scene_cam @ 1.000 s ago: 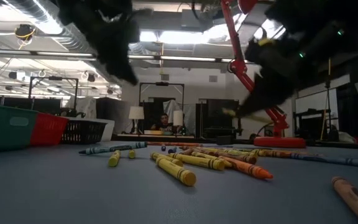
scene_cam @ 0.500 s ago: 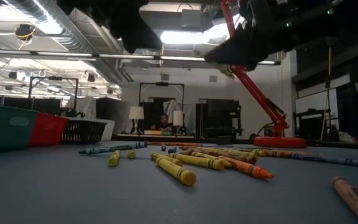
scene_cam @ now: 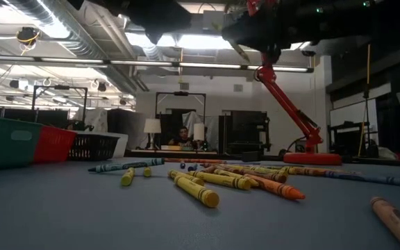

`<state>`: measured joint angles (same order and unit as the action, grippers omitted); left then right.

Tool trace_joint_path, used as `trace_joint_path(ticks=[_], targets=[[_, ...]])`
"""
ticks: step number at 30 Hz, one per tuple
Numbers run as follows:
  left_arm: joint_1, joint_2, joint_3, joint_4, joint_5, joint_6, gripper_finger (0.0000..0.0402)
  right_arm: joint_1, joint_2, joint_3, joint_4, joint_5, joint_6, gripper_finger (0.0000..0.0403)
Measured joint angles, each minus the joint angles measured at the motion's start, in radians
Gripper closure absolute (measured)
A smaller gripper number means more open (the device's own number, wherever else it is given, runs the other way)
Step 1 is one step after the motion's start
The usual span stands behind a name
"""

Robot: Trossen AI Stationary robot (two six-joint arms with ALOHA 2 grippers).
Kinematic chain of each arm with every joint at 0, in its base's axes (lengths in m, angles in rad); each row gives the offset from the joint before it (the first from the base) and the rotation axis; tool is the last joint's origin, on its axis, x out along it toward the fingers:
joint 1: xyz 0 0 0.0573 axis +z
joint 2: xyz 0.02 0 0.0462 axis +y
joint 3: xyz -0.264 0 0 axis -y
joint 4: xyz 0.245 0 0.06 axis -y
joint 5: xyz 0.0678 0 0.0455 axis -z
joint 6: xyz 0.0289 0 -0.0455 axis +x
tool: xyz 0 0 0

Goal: Sort crayons
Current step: Put the yellow crayon into the orange bin

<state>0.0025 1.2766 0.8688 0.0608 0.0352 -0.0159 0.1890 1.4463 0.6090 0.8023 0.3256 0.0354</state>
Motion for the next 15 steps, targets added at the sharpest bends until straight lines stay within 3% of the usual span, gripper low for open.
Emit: trace_joint_path(ticks=[15], targets=[[0.001,0.000,0.000,0.049,-0.001,0.000,0.0307,-0.025,0.029,0.004,0.140,-0.053,-0.041,0.0382]])
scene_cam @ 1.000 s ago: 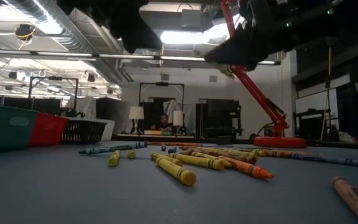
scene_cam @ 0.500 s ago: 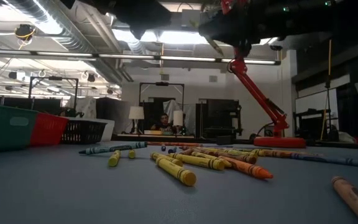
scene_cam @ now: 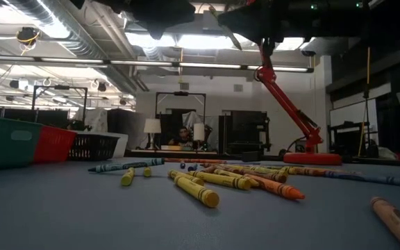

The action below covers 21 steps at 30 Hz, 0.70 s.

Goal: Sort crayons
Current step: Put the yellow crayon into the orange bin

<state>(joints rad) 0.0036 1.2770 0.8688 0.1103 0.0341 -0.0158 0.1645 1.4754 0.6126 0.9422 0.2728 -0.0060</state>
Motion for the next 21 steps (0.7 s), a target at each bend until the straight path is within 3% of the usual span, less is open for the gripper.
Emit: trace_joint_path(ticks=[11,21], targets=[[0.001,0.000,0.000,0.037,-0.023,0.000,0.0307,-0.002,0.000,0.122,-0.154,-0.049,-0.033,0.0382],[0.000,0.000,0.000,0.069,-0.014,0.000,0.0307,-0.002,0.000,0.140,-0.228,0.014,-0.029,0.0382]])
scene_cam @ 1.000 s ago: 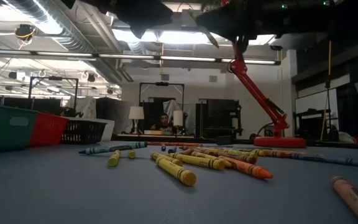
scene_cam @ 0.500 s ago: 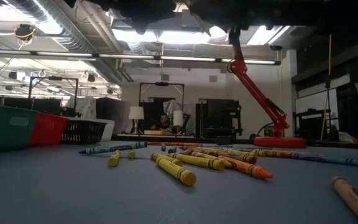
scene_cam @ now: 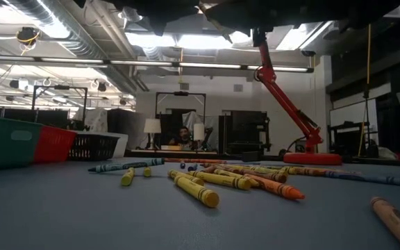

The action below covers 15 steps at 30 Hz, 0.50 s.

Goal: Sort crayons
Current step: Put the yellow crayon into the orange bin

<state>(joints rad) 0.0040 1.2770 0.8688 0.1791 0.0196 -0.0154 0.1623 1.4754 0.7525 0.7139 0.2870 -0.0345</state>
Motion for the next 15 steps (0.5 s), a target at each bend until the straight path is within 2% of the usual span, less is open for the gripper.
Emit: trace_joint_path(ticks=[15], targets=[[0.000,0.000,0.000,0.054,-0.006,0.000,0.0307,0.000,0.000,0.000,-0.007,0.000,0.002,0.0382]])
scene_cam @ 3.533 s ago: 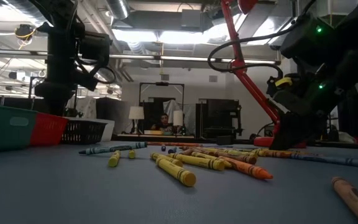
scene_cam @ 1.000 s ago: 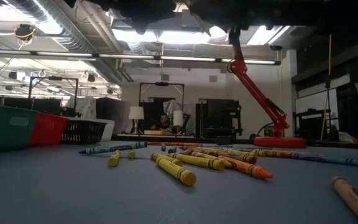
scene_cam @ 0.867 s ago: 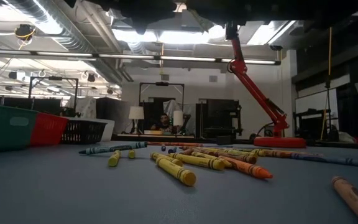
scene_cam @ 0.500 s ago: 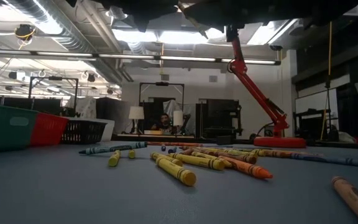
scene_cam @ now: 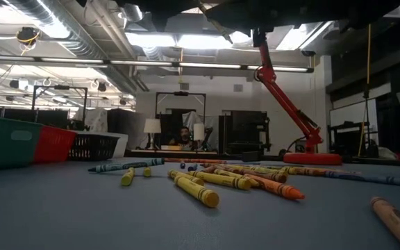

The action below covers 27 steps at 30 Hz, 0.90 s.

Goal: Sort crayons
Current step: Put the yellow crayon into the orange bin

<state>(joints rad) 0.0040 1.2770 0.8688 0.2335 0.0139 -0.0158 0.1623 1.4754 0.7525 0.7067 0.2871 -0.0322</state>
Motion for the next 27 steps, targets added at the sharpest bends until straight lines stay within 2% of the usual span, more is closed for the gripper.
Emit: trace_joint_path(ticks=[14,21,27], targets=[[0.000,0.066,0.000,0.029,-0.003,0.000,0.0311,0.000,0.000,0.000,-0.011,0.000,0.000,0.0382],[0.000,0.066,0.000,0.032,-0.002,-0.001,0.0337,0.000,0.000,0.000,-0.030,0.000,0.000,0.0382],[0.000,0.066,0.000,0.031,-0.002,-0.001,0.0377,0.000,0.000,0.000,-0.029,0.000,0.000,0.0382]])
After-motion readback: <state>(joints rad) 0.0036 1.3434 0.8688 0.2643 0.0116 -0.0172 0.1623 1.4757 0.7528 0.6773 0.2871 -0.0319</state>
